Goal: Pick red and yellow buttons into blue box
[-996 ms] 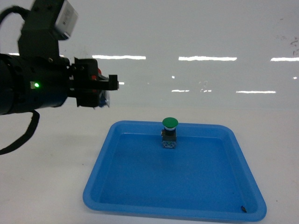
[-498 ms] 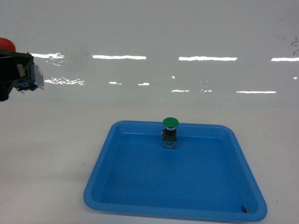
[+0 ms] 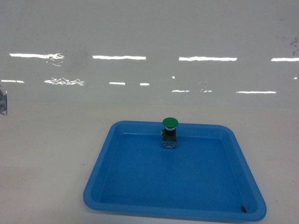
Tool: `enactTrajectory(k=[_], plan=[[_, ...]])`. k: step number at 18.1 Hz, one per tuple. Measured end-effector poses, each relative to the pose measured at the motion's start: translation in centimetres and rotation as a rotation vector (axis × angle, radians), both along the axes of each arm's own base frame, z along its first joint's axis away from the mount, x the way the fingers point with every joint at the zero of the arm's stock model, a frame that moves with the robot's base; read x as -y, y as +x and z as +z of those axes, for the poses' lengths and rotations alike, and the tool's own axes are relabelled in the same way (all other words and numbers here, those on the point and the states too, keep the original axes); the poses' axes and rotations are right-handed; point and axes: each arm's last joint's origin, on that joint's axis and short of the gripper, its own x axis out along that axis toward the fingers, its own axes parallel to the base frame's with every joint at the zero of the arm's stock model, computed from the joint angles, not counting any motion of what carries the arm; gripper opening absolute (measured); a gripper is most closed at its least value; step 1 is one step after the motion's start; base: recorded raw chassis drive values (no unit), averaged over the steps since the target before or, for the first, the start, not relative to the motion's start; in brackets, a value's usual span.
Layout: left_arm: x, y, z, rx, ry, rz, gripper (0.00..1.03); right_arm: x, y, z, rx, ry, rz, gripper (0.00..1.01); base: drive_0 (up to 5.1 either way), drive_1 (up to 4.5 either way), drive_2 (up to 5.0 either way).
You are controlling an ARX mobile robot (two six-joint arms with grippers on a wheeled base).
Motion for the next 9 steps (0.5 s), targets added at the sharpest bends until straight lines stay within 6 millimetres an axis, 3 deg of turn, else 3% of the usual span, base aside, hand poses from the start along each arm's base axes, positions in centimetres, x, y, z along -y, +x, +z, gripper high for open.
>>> enactTrajectory(k=[2, 9], plan=[[-0.02, 0.10, -0.58, -0.038, 0.010, 0.010, 0.32, 0.00, 0.00, 0.00, 0.000, 0.000, 0.000, 0.30, 0.0, 0.00, 0.0], [-0.04, 0.07, -0.47, -0.029, 0.008, 0.011, 0.32, 0.00, 0.00, -0.03, -0.001, 0.000, 0.000, 0.30, 0.0, -4.09, 4.1]])
